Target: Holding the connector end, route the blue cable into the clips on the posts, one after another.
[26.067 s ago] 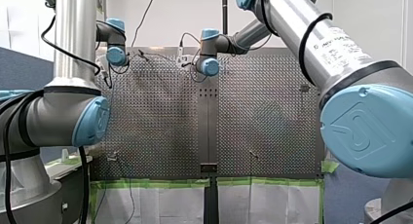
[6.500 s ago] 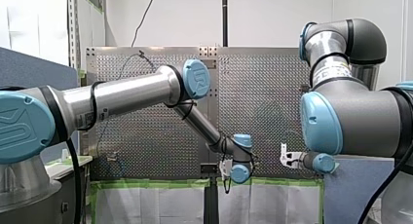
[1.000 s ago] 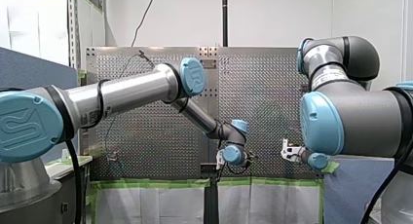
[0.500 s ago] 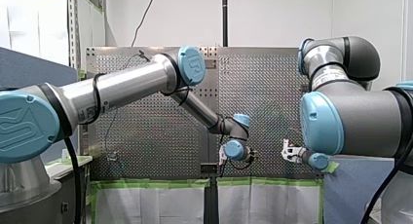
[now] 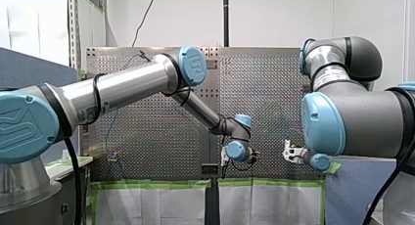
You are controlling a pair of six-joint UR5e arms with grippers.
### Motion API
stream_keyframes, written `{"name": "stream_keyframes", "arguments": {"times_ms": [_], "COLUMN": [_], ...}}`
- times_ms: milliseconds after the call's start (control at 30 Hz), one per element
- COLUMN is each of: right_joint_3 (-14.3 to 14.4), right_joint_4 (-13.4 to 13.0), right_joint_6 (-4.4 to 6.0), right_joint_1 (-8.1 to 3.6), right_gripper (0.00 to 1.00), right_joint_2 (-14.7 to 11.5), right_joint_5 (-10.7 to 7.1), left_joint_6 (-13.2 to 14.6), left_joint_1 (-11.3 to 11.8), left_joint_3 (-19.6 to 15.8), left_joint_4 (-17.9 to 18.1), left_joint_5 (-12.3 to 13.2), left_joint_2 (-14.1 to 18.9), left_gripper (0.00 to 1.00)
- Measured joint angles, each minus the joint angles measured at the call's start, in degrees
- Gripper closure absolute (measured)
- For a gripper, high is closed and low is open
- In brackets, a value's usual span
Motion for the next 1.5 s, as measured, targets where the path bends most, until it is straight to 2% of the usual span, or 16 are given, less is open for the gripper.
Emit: {"name": "stream_keyframes", "arguments": {"times_ms": [800, 1000, 1233, 1500], "right_joint_3": [0.0, 0.0, -0.2, -0.3], "right_joint_4": [0.2, 0.3, 0.3, 0.4], "right_joint_6": [0.02, -0.02, -0.01, -0.12], "right_joint_1": [0.00, -0.10, -0.43, -0.57], "right_gripper": [1.00, 1.00, 1.00, 1.00], "right_joint_2": [0.2, 0.2, 0.2, 0.2], "right_joint_5": [0.04, -0.02, -0.04, -0.03], "left_joint_6": [-0.7, 0.1, 0.3, -1.1], "left_joint_1": [-0.2, -0.9, -2.5, -2.9], "left_joint_3": [0.0, -0.2, -3.0, -6.8], "left_joint_4": [-0.3, -0.3, 2.3, 6.1], "left_joint_5": [-0.2, -1.7, -3.3, -6.5], "left_joint_2": [0.0, 0.3, 3.2, 7.0], "left_gripper": [0.00, 0.00, 0.00, 0.00]}}
